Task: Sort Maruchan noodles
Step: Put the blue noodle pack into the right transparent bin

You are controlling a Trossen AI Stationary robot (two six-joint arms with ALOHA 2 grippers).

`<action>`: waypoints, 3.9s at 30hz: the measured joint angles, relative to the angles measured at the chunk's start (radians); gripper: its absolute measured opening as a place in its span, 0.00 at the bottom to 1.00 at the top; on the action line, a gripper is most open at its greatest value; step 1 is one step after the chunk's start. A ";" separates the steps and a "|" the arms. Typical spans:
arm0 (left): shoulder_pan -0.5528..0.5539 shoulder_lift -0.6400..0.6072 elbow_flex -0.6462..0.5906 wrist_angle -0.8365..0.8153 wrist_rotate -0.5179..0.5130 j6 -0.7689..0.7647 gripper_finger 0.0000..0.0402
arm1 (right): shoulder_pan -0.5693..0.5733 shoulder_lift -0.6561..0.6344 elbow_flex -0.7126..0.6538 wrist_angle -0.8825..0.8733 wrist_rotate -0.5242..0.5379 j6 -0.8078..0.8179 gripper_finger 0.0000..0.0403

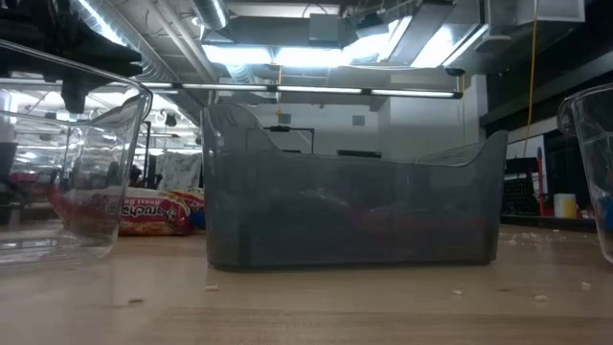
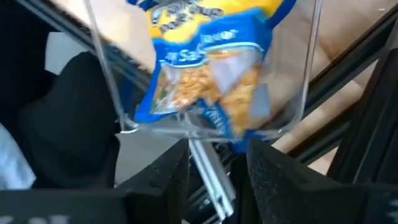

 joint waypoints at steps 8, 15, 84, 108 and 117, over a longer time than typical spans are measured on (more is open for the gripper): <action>0.000 0.000 0.000 0.000 0.000 -0.006 0.23 | -0.001 0.001 -0.007 -0.085 0.177 0.007 0.27; 0.000 0.000 0.000 0.000 0.000 -0.025 0.23 | 0.000 0.037 -0.083 0.049 0.119 0.027 0.21; 0.000 0.000 0.000 0.005 -0.077 -0.030 0.25 | -1.178 0.418 0.013 0.830 0.009 -2.585 0.62; 0.000 0.051 0.176 0.009 -0.028 -0.178 0.25 | -1.186 0.449 0.430 0.422 -0.005 -2.624 0.61; 0.021 0.260 0.345 -0.102 -0.020 -0.132 0.25 | -1.204 0.449 0.684 0.197 -0.004 -2.671 0.61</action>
